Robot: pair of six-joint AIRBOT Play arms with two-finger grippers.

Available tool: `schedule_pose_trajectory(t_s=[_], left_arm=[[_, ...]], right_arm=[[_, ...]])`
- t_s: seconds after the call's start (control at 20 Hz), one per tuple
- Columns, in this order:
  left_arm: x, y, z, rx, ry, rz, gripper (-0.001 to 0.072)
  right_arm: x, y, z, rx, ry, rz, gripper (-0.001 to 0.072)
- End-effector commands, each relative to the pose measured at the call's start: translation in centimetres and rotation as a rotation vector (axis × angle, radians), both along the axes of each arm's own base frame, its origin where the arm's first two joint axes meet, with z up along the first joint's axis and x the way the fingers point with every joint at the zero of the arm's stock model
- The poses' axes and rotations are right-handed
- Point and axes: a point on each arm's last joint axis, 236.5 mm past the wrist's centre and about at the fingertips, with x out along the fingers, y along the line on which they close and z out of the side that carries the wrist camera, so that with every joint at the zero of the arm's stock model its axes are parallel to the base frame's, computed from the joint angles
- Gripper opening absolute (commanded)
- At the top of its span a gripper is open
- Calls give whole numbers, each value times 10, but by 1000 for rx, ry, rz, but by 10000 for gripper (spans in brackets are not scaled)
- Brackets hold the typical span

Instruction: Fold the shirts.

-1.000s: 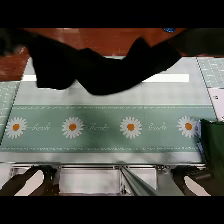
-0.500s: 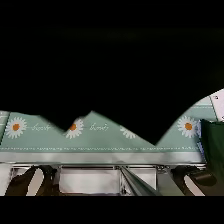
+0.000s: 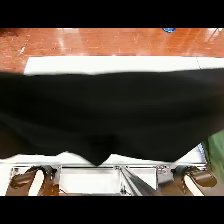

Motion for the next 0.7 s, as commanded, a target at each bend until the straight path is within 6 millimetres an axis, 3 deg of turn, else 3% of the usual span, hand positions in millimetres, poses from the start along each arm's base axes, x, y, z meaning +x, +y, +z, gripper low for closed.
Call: schedule_pose_trajectory(t_s=[0.0, 0.15, 0.25, 0.45, 0.65], left_arm=[[8, -15, -113, -95, 323, -76, 24], [49, -6, -203, -182, 458, 6, 24], [77, 0, -246, -218, 517, 60, 24], [150, 13, -293, -256, 535, 141, 24], [220, 23, -323, -262, 554, 177, 24]], right_arm=[[32, 2, -79, -12, 197, -20, 18], [82, 4, -157, -43, 307, -41, 18], [125, -3, -193, -73, 361, -81, 18], [230, -11, -250, 97, 413, -84, 18], [312, 10, -301, 308, 491, 41, 19]])
